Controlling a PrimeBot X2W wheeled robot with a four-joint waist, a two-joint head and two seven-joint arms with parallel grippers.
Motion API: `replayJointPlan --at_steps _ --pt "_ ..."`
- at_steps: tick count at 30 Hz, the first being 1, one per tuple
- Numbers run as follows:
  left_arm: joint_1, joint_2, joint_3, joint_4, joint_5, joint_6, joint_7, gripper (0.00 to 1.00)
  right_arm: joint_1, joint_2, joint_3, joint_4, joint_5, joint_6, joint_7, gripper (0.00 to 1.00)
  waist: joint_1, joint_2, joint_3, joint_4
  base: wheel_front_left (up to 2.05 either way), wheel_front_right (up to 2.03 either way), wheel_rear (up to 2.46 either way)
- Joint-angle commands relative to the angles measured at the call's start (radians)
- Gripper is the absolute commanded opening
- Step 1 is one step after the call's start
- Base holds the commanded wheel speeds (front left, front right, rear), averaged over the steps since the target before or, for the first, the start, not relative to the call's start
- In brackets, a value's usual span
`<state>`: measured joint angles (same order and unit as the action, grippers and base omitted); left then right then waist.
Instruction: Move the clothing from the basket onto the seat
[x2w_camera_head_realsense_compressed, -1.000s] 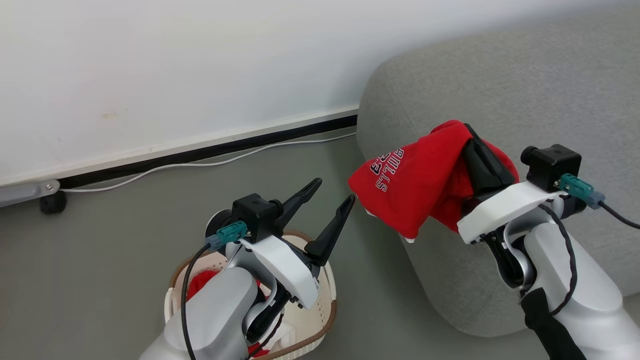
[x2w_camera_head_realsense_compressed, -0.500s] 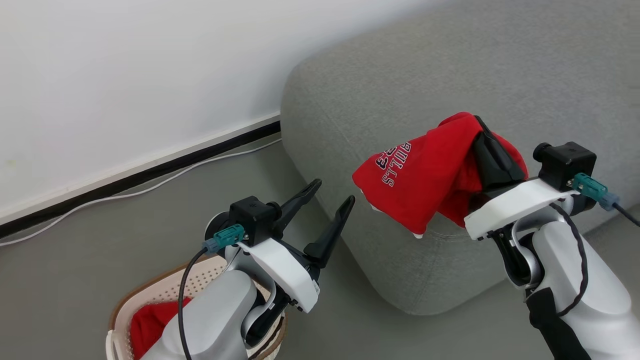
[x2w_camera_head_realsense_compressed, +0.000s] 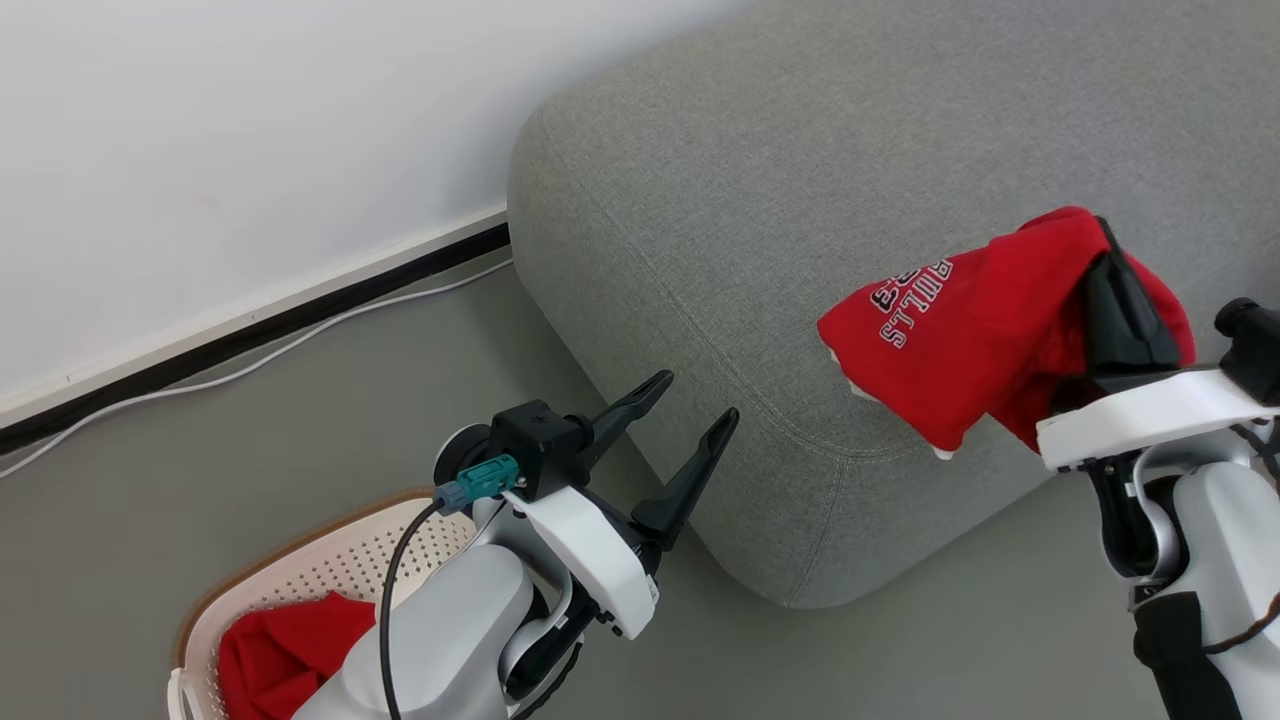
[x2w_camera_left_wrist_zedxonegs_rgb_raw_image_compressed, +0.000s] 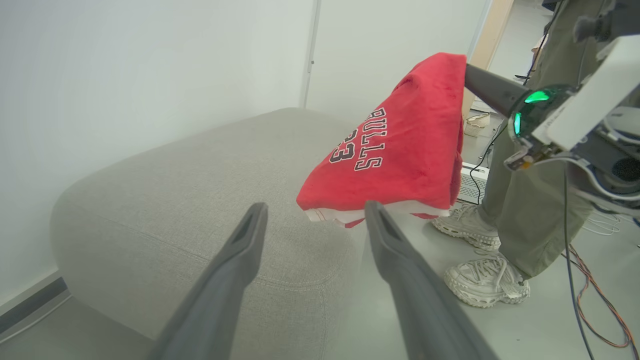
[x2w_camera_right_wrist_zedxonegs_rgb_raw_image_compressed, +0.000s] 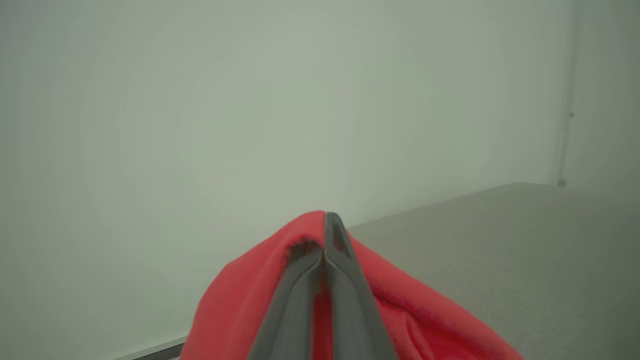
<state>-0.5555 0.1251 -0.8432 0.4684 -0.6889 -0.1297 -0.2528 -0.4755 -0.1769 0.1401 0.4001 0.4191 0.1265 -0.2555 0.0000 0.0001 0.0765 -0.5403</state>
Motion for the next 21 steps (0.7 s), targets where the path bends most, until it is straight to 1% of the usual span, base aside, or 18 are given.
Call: replayJointPlan --at_steps 1,6,10,15,21 --pt "-0.047 0.015 0.029 -0.024 -0.008 -0.001 -0.009 1.0 -0.003 -0.01 -0.003 -0.038 -0.016 0.004 -0.006 0.0 0.0 -0.0001 0.004 -0.001 0.0 0.0 0.0" --pt "-0.039 0.031 0.023 -0.055 0.004 -0.001 -0.009 1.0 -0.024 -0.006 -0.073 -0.078 -0.072 0.004 -0.006 0.0 0.0 -0.0001 0.038 -0.004 0.0 0.0 0.0" --pt "-0.027 0.045 0.025 -0.09 0.024 -0.001 -0.009 1.0 -0.064 0.002 -0.119 -0.083 -0.099 0.004 -0.006 0.0 0.0 -0.0001 0.075 -0.003 0.0 0.0 0.0" --pt "-0.039 0.063 -0.002 -0.126 0.038 -0.001 -0.009 1.0 -0.13 -0.009 -0.177 -0.068 -0.11 0.004 -0.006 0.0 0.0 -0.0001 0.15 0.032 0.0 0.0 0.0" --pt "-0.087 0.086 -0.044 -0.137 0.038 -0.001 -0.009 1.0 -0.217 -0.031 -0.25 -0.035 -0.142 0.004 -0.006 0.0 0.0 -0.0001 0.255 0.084 0.0 0.0 0.0"
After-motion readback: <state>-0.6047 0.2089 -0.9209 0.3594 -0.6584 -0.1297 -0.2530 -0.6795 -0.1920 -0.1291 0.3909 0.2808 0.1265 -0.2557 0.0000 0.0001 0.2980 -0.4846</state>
